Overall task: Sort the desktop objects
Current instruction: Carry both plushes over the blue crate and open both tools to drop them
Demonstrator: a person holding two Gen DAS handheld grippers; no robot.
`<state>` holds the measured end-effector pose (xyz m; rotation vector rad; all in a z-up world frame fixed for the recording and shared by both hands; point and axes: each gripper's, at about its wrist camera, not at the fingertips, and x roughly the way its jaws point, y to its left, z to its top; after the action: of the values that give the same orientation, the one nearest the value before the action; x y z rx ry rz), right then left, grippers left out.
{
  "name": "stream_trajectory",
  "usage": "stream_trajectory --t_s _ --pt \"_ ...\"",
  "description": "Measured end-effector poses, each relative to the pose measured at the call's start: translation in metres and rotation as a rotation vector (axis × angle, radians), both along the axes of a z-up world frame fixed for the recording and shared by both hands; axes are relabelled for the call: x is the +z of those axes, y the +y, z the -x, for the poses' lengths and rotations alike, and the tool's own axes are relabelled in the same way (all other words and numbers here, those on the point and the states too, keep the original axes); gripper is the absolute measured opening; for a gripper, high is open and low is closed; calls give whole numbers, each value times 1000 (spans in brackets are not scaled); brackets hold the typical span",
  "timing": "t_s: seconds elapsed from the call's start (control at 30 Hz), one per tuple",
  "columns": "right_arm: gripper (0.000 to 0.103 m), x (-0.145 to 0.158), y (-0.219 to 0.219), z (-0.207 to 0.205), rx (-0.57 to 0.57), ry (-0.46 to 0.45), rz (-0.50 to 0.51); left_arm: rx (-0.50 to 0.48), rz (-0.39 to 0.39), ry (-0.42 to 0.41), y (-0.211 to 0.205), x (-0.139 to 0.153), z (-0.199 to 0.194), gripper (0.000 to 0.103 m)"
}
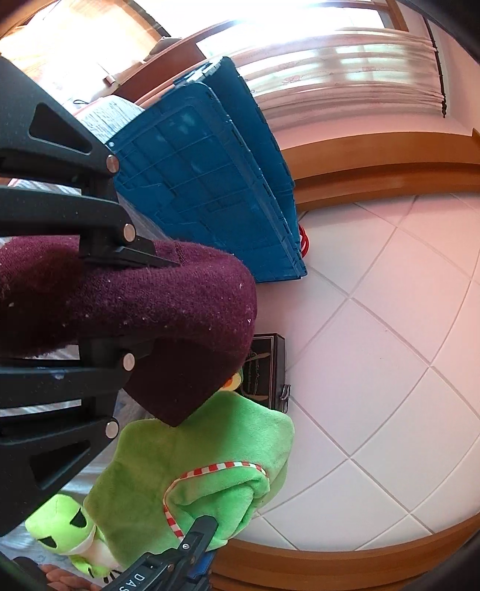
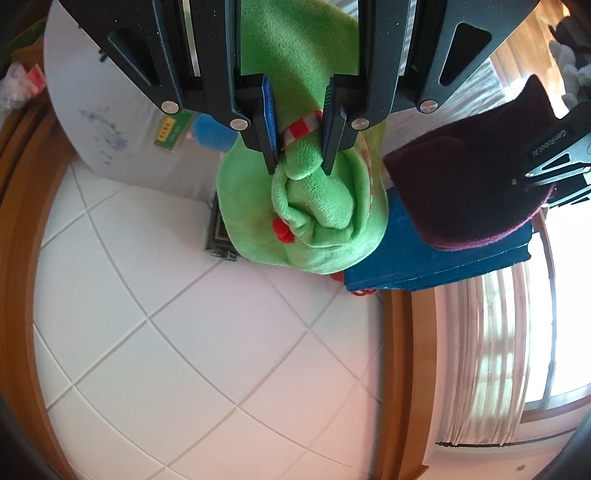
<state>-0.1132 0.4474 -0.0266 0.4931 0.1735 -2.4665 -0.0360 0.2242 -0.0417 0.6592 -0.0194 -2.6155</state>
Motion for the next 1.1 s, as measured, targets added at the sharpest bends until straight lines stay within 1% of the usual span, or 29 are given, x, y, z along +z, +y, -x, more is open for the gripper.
stream_trajectory --t_s 0.13,0.2,0.27,0.37,0.47,0.53,0.63,0.7,0.73,0.83,0.9,0.97,1.1 --pt "20 6 -51 29 1 -4 -17 -8 -28 -13 -39 4 31 23" --pt "20 7 -68 38 -5 -14 -27 -24 -33 -25 -54 4 47 23" --pt "20 7 -81 47 -34 -19 -40 -53 -40 -29 -67 3 63 23" --pt "20 6 -92 54 -92 -35 -50 -114 -60 -27 -85 3 82 23" --pt "20 10 -111 57 -158 -19 -70 -186 -62 -13 -108 9 99 23" --pt "20 17 -129 58 -214 3 -75 -234 -51 1 -124 15 104 23" --pt "20 33 -162 53 -290 36 -66 -309 -19 12 -159 31 105 23" --pt "20 49 -190 43 -345 60 -43 -346 9 20 -190 49 97 23" --pt "20 56 -205 39 -363 59 -30 -359 10 25 -205 57 93 23" --pt "20 81 -258 29 -384 43 3 -400 -8 33 -262 88 83 23" --pt "20 96 -295 24 -399 49 13 -404 9 32 -301 102 81 23" --pt "20 108 -336 23 -390 48 28 -382 19 20 -340 107 79 23" --pt "20 121 -415 24 -335 26 25 -342 3 -28 -405 103 81 23"
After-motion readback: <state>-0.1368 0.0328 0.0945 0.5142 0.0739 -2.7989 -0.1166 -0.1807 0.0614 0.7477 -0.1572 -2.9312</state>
